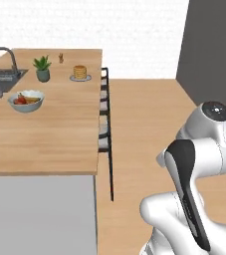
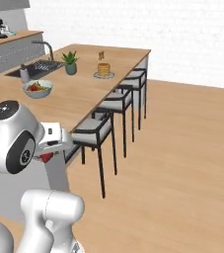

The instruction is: Take the strawberry from the fridge and place it on top of the pancake, located on the dining counter.

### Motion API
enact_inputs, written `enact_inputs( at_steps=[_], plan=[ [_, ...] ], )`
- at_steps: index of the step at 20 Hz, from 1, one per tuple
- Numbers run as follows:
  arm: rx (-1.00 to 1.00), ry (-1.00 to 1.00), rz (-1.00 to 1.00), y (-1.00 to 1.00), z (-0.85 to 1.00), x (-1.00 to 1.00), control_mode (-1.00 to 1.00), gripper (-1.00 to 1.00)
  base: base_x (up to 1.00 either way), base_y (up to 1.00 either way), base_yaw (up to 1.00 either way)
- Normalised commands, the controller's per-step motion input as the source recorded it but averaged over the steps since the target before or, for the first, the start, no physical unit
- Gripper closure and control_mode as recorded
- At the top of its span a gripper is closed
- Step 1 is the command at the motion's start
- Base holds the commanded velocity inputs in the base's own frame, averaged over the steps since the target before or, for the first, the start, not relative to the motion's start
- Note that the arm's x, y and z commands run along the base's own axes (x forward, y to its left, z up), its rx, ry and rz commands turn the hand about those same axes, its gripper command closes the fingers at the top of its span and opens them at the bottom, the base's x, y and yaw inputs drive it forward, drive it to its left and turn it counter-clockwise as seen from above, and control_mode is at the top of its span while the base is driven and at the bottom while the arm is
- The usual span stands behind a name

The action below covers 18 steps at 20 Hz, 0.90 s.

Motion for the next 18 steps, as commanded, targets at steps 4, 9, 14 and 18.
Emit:
enact_inputs(
  at_steps=[4,9,14,18],
  plan=[
    [0.00,0.00,0.00,0.00,0.00,0.00,1.00,1.00,0.99,-1.00,0.30],
    [0.00,0.00,0.00,0.00,0.00,0.00,1.00,1.00,1.00,-0.89,0.37],
    [0.00,0.00,0.00,0.00,0.00,0.00,1.00,1.00,1.00,-0.88,0.37],
    [0.00,0.00,0.00,0.00,0.00,0.00,1.00,1.00,1.00,-0.88,0.37]
  ],
)
